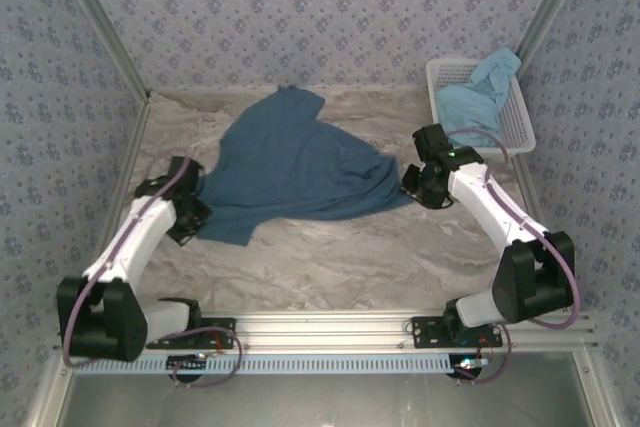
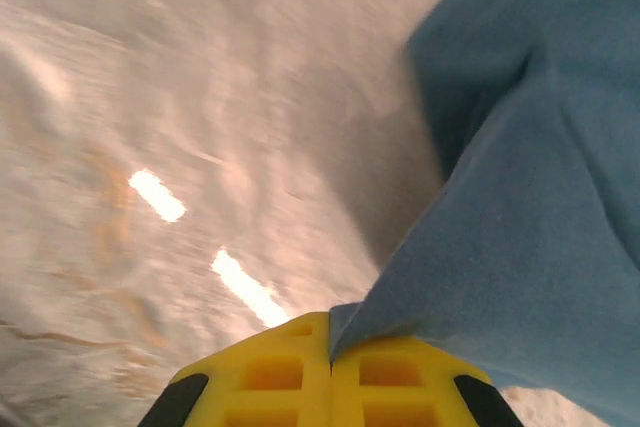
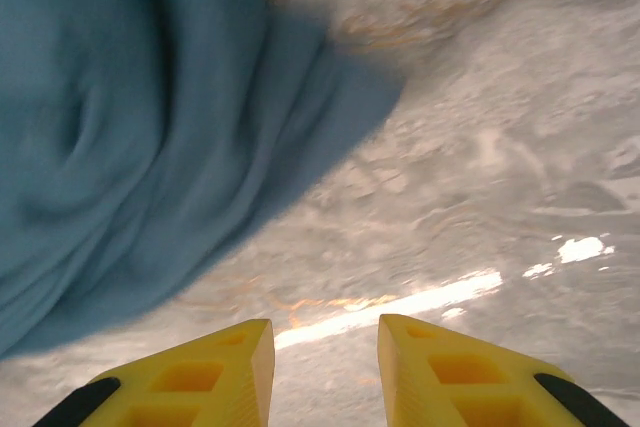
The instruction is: Fold and stack the t-shirts
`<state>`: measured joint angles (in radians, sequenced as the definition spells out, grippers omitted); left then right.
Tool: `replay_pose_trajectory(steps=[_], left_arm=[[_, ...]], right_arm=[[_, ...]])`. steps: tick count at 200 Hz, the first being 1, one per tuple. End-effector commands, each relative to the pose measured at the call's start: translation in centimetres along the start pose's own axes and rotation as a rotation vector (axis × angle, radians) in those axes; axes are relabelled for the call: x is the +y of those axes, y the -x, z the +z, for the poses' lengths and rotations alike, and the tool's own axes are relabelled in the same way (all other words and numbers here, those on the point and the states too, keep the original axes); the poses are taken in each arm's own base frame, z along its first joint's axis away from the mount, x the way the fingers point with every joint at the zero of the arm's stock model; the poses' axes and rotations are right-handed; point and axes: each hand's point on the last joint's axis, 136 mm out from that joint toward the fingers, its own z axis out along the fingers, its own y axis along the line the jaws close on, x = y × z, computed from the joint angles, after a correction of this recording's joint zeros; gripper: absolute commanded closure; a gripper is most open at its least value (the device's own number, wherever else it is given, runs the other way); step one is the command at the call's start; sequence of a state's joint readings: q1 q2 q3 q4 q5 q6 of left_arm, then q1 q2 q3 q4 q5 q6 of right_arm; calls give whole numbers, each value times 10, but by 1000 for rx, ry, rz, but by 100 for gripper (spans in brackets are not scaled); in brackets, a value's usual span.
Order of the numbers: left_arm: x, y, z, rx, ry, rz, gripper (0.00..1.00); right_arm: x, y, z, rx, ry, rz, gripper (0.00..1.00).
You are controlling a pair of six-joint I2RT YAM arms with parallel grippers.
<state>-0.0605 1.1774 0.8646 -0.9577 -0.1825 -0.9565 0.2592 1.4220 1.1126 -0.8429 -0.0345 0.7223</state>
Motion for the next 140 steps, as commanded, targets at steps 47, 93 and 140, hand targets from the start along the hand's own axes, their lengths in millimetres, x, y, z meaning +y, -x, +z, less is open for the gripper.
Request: replay_pose_trajectory(steps=[47,93,140], left_arm=[[12,-19,7,115,11,2,100],[5,-20,1,117,-8,31,100],[-4,-18,2,124,-15,51,100]], right_arm=[[-5,-41,44,131,-105,-171,68],[20,-92,60,192,-75,-384,50],[30,-92,84,259,-100,-503,48]])
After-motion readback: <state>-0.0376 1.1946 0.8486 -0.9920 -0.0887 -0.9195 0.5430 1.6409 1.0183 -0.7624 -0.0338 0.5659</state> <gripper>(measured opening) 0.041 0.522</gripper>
